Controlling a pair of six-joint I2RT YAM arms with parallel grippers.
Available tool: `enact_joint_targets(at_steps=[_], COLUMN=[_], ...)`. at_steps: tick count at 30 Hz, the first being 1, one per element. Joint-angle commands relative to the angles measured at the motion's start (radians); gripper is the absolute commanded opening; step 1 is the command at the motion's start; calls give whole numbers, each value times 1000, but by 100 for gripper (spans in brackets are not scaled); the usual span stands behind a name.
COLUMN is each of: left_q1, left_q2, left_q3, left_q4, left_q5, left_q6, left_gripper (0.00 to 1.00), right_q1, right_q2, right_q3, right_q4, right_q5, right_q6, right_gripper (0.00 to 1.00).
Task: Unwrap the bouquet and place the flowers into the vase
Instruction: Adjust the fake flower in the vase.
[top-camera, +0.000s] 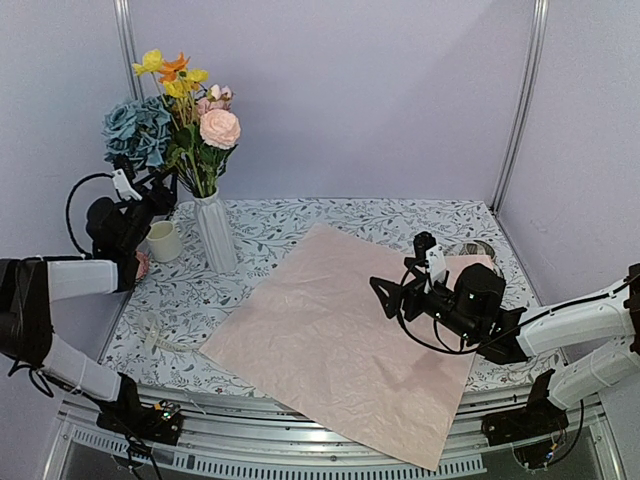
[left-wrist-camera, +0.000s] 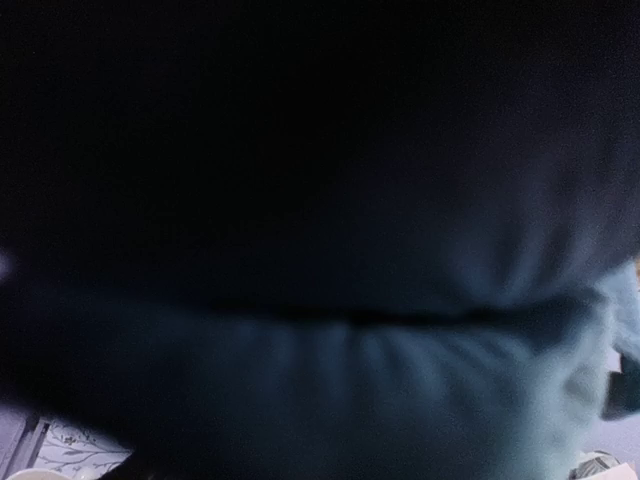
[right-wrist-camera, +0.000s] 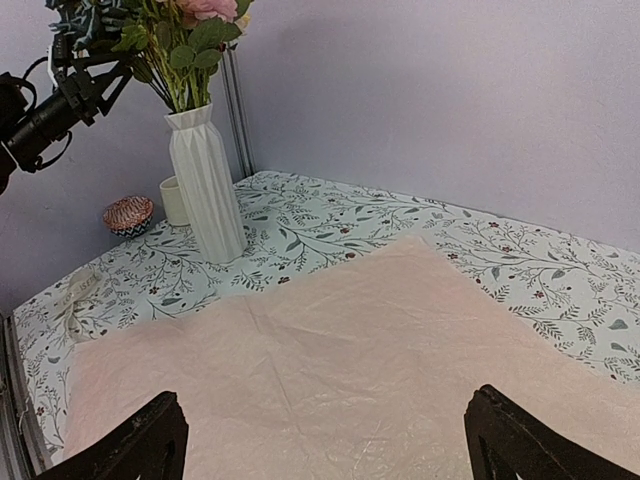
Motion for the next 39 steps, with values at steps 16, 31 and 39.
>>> enact_joint_targets(at_steps=[16,31,39], left_q1=[28,25,8], left_q2=[90,116,134], left_q3=[110,120,71], left_q4=[-41,-68,-88], left_q5=[68,119,114], left_q6=[-8,13,21], left_gripper=[36,0,0], right_q1=[4,4,4], right_q2=[19,27,33], right_q3=[29,35,40], right_q4=[-4,-10,-11], right_q5=[-15,-21,-26], right_q6=[-15,-16,-15], right_gripper=[99,99,99])
